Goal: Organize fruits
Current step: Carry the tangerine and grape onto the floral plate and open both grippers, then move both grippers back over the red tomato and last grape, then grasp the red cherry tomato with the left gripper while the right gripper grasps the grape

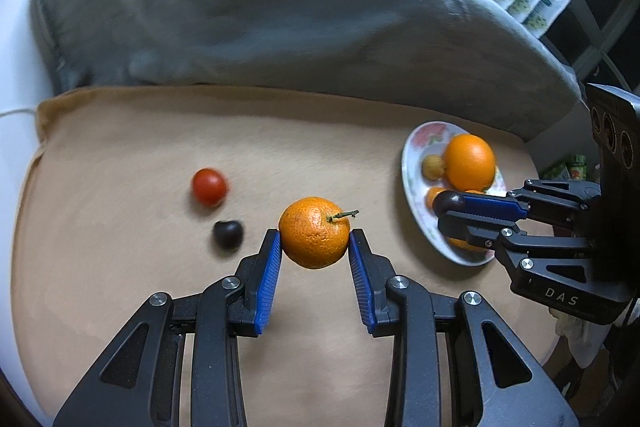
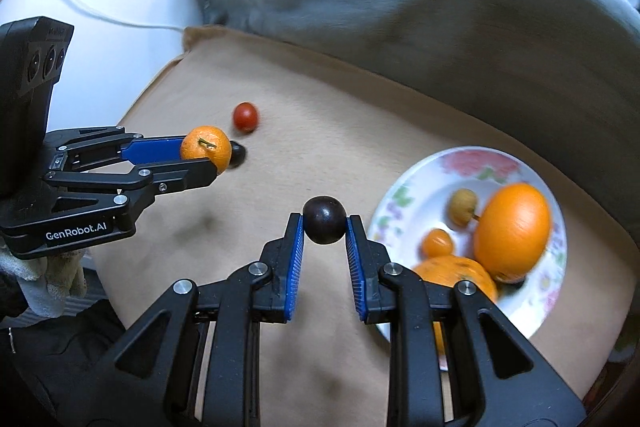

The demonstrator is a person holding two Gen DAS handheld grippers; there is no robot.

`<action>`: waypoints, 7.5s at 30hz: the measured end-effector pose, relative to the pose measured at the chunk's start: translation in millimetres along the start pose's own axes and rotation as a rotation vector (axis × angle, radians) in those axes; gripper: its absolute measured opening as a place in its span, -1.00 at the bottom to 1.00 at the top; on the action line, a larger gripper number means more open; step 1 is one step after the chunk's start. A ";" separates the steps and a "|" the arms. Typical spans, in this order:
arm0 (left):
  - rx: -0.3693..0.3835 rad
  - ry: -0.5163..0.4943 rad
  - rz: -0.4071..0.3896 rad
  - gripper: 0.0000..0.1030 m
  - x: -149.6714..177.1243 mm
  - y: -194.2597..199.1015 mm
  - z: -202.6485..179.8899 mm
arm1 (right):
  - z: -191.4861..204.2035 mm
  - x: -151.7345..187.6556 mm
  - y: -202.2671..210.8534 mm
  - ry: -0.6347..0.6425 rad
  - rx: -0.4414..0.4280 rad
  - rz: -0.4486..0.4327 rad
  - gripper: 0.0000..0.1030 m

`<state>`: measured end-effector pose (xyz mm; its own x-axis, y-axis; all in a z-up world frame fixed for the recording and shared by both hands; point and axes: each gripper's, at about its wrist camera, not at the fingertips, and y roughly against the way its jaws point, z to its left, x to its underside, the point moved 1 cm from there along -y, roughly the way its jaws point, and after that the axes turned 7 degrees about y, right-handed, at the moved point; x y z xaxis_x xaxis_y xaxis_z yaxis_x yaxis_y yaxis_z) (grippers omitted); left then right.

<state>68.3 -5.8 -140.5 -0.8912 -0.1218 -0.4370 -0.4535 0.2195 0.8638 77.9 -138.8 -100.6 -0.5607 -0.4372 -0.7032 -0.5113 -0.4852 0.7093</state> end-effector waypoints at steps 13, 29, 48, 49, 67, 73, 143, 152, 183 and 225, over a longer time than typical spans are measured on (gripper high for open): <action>0.037 -0.116 0.003 -0.36 -11.6 -1.6 -50.1 | -49.2 31.1 36.1 -0.124 0.067 -0.033 -0.56; 0.082 -0.194 0.037 -0.37 -22.3 -21.2 -90.8 | -88.5 55.8 45.3 -0.233 0.124 -0.030 -0.56; 0.094 -0.221 0.089 -0.36 -26.1 -41.1 -109.5 | -113.0 71.8 35.3 -0.301 0.132 -0.003 -0.56; 0.094 -0.224 0.090 -0.36 -26.1 -41.6 -110.6 | -113.2 72.0 36.1 -0.301 0.134 -0.006 -0.56; 0.105 -0.234 0.088 -0.35 -28.7 -41.5 -119.1 | -114.7 72.2 35.4 -0.302 0.142 -0.002 -0.40; 0.101 -0.235 0.073 -0.25 -30.8 -38.3 -119.8 | -114.7 73.5 40.0 -0.303 0.156 -0.019 -0.07; -0.075 0.083 -0.089 0.42 -18.2 23.5 46.8 | -10.6 -21.9 2.1 -0.077 0.078 -0.097 0.55; -0.033 0.208 -0.022 0.26 -21.9 7.4 95.5 | 38.3 -37.5 -26.6 0.058 0.028 -0.073 0.40; 0.076 0.306 0.146 -0.10 -36.4 -60.3 122.8 | 83.4 -44.7 -112.5 0.111 -0.109 0.003 -0.12; 0.105 0.332 0.146 -0.40 -38.4 -61.9 126.4 | 92.0 -55.1 -143.1 0.083 -0.181 -0.021 -0.49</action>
<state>129.4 107.6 -208.9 -0.9029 -0.3852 -0.1909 -0.3355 0.3538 0.8731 122.1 24.4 -158.9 -0.4914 -0.4829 -0.7248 -0.3930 -0.6197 0.6794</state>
